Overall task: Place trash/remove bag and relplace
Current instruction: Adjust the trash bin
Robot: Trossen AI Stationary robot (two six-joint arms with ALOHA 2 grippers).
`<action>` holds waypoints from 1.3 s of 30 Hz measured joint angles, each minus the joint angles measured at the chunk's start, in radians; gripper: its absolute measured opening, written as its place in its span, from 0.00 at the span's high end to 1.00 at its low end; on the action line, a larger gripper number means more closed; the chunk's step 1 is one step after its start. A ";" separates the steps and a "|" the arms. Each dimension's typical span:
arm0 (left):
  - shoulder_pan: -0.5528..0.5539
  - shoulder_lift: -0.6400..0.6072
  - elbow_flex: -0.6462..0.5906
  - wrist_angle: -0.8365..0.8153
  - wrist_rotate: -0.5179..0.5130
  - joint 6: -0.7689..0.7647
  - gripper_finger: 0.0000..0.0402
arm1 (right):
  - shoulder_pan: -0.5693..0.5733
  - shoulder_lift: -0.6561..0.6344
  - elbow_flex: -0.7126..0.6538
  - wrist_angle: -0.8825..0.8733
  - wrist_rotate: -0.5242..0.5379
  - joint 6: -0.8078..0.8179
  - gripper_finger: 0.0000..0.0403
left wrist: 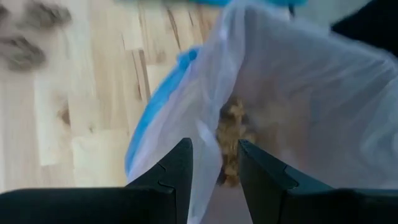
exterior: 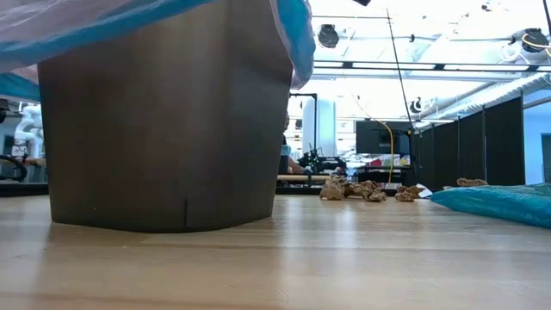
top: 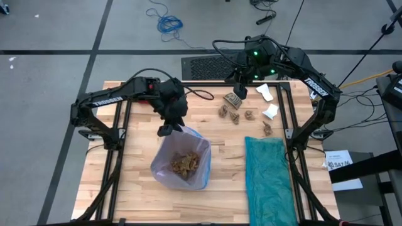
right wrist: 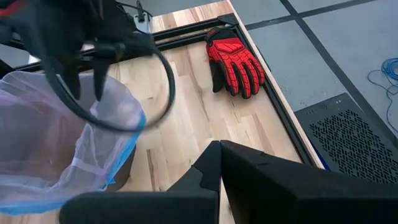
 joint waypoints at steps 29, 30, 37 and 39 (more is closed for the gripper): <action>0.053 0.124 -0.001 -0.036 -0.100 0.026 0.99 | -0.011 0.000 0.000 0.000 0.014 0.011 1.00; 0.053 0.124 -0.001 -0.035 -0.098 0.024 0.99 | -0.017 0.000 0.000 0.000 0.014 0.011 1.00; 0.059 0.124 -0.001 -0.022 -0.110 0.027 0.99 | -0.050 0.000 0.000 0.000 0.014 0.011 1.00; 0.063 0.124 -0.001 -0.004 -0.117 0.026 0.99 | -0.054 0.000 0.000 0.000 0.013 0.011 1.00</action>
